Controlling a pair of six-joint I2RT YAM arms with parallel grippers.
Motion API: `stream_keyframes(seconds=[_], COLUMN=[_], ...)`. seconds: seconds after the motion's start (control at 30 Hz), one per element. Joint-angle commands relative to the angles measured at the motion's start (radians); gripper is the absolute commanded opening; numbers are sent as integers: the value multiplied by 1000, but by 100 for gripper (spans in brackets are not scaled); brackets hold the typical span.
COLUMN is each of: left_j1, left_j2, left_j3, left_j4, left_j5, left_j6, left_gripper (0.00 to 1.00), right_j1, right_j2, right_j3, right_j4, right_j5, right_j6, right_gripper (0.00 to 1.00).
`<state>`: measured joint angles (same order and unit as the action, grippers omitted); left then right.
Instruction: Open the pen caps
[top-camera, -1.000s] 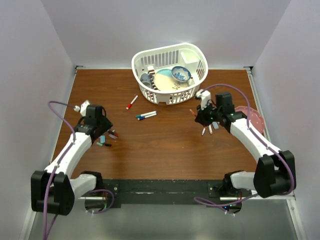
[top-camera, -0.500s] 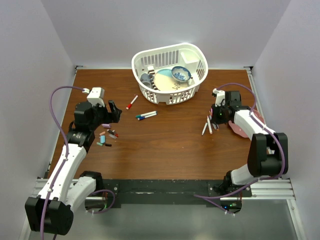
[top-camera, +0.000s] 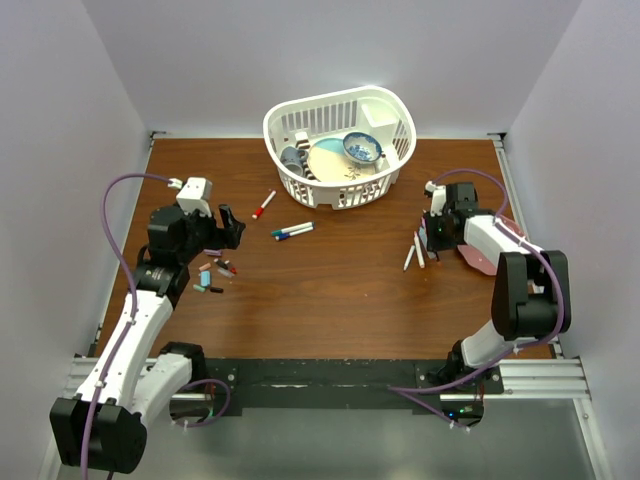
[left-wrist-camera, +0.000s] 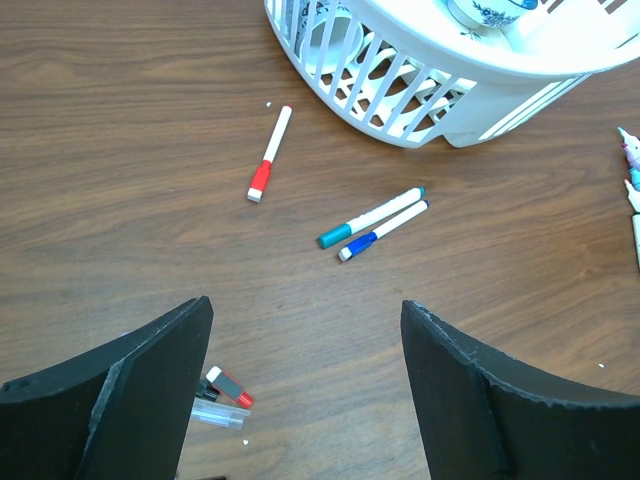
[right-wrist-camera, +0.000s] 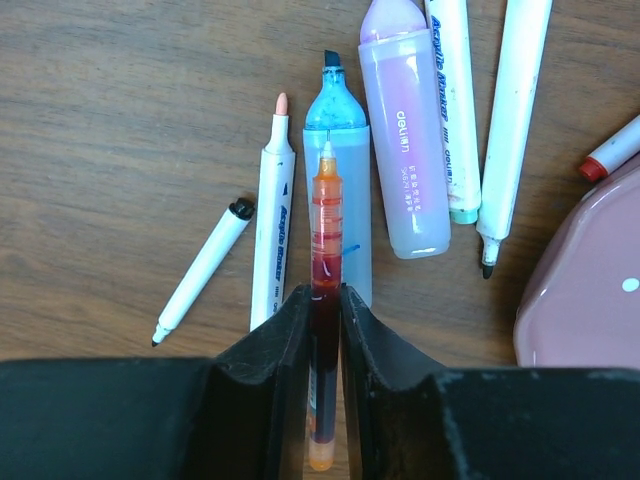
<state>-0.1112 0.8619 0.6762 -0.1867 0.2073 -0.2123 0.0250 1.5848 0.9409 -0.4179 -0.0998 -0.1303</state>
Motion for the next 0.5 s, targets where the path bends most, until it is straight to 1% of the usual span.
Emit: stream_keyframes(seconds=[0.0,0.1,0.3,0.47], left_j1=[7,5,5,5], left_j2=[-14,-12,-12,-14], left_j3=[0,0,0,0], left_j4=[47,47,46,46], left_j5=[17,17,17,15], left_j6=[27,28,28,28], left_gripper=[82,82,82,82], right_j1=[-4,-2,-4,-4], right_j2=[3,1,-11,-46], right_j3=[45,47,49,58], right_j4=[-4,-7,-12,-25], right_j5=[-14,-18,-21,-46], right_j6=[3,-2,-8,-49], right_gripper=[24,27,27,27])
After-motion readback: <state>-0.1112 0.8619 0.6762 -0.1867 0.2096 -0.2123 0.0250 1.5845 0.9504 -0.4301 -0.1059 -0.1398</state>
